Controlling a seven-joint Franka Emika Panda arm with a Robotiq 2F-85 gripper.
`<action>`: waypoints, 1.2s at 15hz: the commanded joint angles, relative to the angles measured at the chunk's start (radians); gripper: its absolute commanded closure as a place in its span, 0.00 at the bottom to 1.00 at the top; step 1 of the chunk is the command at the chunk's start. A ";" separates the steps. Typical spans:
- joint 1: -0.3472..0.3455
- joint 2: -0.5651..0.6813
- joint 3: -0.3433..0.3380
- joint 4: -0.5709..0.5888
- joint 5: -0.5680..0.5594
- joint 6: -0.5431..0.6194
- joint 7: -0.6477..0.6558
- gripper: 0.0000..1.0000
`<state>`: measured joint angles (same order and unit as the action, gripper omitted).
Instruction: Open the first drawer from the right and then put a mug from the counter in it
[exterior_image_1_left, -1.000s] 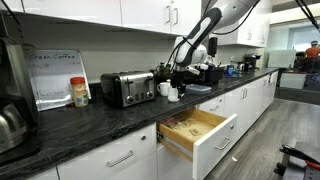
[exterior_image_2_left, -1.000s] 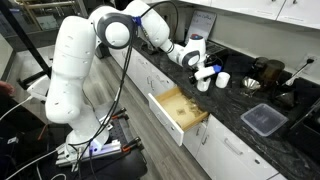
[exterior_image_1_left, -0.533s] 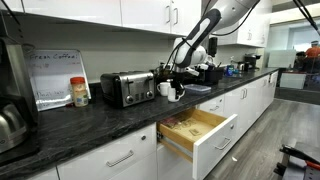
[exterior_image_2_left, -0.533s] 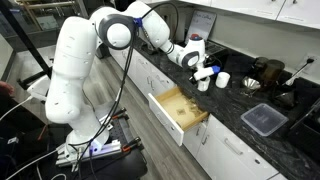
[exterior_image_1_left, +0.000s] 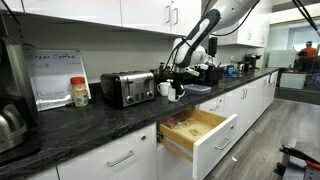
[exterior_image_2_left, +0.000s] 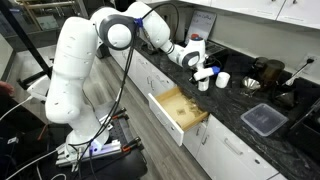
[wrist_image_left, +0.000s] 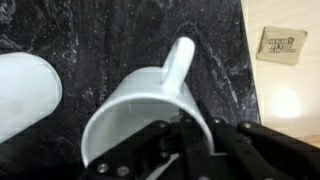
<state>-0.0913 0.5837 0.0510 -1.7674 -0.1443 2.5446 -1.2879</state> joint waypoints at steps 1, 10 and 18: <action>-0.016 -0.014 0.019 0.002 -0.004 -0.035 -0.020 0.98; -0.012 -0.113 0.063 -0.073 0.017 -0.120 -0.045 0.98; -0.008 -0.267 0.068 -0.249 0.056 -0.150 -0.041 0.98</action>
<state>-0.0896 0.4148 0.1145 -1.9024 -0.1189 2.3862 -1.3025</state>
